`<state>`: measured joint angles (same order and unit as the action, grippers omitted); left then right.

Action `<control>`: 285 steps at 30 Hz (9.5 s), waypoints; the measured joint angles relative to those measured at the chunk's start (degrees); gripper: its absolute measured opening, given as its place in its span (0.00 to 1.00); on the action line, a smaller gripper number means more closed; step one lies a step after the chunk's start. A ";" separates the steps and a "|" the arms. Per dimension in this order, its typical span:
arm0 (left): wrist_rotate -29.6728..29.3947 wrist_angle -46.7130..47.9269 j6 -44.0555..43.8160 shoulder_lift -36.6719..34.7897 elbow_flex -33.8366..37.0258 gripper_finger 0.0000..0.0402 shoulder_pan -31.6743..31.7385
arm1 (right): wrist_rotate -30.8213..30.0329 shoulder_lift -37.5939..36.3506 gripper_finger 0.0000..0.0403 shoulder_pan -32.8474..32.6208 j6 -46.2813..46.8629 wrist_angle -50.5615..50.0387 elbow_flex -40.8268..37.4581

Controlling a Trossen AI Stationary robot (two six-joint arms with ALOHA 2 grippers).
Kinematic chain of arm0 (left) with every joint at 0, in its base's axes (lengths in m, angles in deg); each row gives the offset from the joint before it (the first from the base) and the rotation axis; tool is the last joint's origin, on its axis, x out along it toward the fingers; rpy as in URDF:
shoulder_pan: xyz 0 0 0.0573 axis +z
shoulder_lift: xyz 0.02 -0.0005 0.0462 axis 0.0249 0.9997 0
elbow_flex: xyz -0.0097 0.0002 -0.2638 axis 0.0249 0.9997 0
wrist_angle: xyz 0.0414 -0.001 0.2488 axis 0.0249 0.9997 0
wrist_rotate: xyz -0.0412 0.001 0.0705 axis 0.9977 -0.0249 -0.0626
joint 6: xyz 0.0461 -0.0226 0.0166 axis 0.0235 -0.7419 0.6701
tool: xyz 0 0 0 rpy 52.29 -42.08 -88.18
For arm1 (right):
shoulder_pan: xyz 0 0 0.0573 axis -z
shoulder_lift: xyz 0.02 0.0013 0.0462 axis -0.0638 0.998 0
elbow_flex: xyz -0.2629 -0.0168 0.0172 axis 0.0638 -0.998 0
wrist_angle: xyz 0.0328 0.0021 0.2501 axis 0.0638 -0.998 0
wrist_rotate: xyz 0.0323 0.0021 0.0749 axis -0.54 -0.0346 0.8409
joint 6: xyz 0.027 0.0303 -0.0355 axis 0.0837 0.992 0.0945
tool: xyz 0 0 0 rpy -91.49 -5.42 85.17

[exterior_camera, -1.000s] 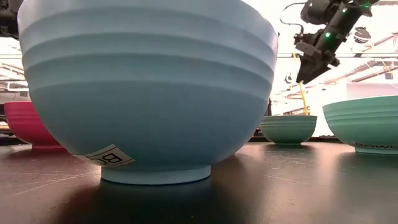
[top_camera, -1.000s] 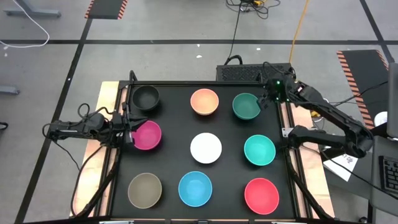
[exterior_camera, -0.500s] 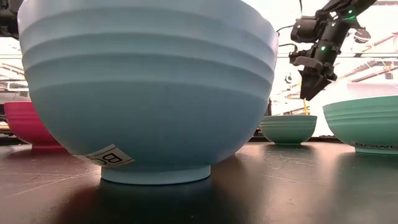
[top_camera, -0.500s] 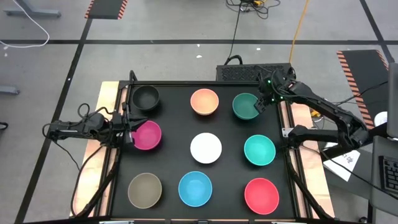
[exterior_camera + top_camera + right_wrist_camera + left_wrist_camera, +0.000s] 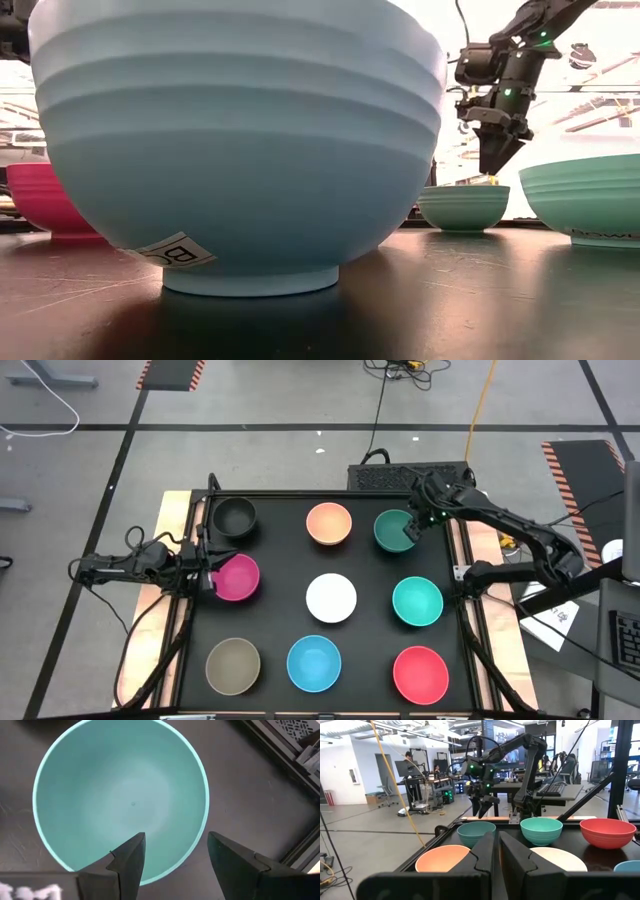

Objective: Nest bowls inside each other
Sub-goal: Stack the green bowl on the white bowl

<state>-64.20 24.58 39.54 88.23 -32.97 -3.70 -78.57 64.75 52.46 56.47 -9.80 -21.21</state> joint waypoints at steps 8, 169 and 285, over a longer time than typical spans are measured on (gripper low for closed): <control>0.04 0.05 -0.15 0.00 0.00 0.08 0.00 | -0.07 2.32 0.52 0.92 -0.22 -0.31 0.94; 4.46 4.40 -2.96 0.00 0.02 0.08 -0.04 | 7.96 32.61 0.00 -39.54 8.82 -8.18 40.80; 7.39 7.37 -3.99 0.02 0.02 0.08 -0.04 | 0.14 45.37 0.00 -46.79 8.83 -2.38 40.93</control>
<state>-56.82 31.94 35.55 88.26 -32.94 -3.74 -78.43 110.13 5.67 65.30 -12.18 19.72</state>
